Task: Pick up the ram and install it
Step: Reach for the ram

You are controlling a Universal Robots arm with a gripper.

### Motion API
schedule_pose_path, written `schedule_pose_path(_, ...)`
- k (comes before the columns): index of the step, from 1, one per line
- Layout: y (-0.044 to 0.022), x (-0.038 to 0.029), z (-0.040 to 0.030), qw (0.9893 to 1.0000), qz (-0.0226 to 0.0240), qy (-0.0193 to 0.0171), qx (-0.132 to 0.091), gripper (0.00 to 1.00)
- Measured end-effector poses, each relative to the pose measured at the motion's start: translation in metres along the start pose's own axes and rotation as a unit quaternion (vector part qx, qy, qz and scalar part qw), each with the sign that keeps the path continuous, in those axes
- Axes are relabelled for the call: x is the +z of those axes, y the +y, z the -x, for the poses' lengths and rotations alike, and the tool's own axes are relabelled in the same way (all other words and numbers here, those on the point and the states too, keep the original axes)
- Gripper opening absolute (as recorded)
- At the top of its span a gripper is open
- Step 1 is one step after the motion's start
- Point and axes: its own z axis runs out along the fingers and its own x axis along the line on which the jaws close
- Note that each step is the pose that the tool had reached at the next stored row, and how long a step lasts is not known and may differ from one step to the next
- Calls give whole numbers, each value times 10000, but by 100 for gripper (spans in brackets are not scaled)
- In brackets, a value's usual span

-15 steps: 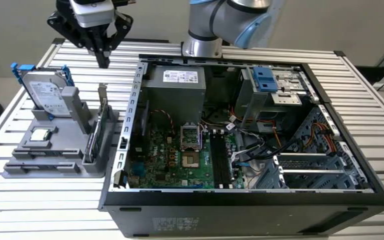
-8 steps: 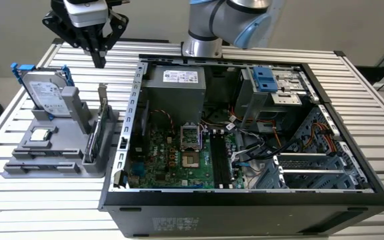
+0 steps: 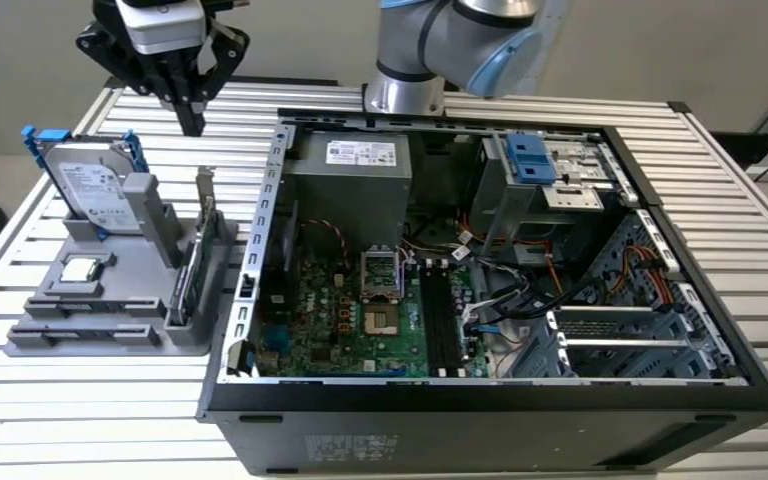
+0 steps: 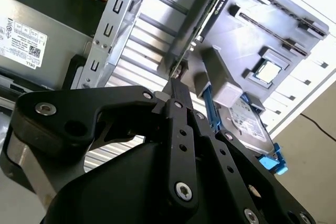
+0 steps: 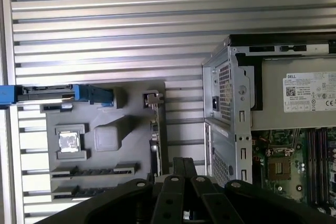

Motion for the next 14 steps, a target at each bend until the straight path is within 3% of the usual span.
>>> schedule_pose_path(14, -12, -3, -161, 10000, 0, 0, 0, 0)
